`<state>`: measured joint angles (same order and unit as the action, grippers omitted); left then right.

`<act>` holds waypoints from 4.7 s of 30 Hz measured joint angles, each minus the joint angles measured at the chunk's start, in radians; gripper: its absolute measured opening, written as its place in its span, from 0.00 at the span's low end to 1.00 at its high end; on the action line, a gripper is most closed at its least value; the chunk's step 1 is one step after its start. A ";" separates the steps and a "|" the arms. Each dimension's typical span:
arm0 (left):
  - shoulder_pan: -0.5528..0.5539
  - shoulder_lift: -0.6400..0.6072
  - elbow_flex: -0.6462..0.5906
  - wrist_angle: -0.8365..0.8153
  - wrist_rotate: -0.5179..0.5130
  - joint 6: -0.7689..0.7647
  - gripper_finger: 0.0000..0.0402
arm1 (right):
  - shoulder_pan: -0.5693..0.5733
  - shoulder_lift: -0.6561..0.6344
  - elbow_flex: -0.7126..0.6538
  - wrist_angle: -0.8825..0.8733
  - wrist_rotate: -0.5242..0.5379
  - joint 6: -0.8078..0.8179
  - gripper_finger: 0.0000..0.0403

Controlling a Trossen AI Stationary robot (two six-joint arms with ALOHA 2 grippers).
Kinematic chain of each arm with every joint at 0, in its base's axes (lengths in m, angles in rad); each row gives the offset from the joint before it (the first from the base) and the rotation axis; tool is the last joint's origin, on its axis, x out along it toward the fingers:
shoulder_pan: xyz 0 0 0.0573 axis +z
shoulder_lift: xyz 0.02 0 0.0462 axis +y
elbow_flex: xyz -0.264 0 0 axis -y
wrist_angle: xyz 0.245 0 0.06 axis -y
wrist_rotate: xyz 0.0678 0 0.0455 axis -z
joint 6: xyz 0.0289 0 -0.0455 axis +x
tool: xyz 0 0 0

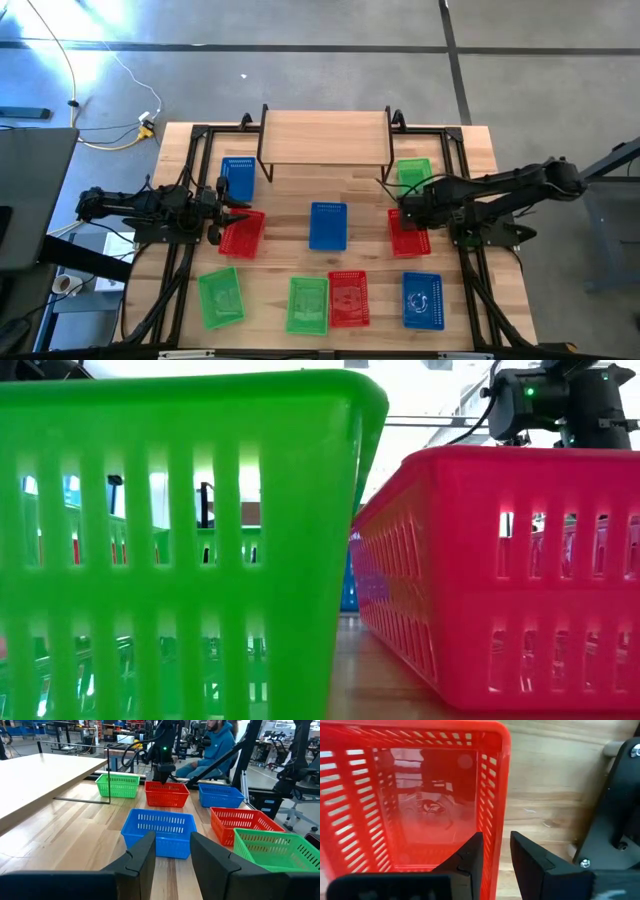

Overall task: Stack baskets on shelf by color
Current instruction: Put the top right red bin on the shelf

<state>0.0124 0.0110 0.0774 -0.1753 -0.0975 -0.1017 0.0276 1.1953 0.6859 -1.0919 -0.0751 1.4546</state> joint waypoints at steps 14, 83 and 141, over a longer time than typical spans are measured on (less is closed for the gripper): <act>0.000 0.000 0.000 0.000 0.000 0.000 0.28 | 0.074 0.041 -0.027 0.060 0.006 0.021 0.02; 0.000 0.000 0.000 0.002 -0.003 0.000 0.28 | -0.647 0.277 1.092 0.049 0.113 -0.782 0.00; 0.000 0.000 0.000 0.000 0.009 0.000 0.28 | -0.695 0.572 1.115 -0.235 -0.034 -0.562 0.00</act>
<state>0.0124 0.0109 0.0776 -0.1749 -0.0887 -0.1017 -0.6670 1.7676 1.8011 -1.3273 -0.1089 0.8928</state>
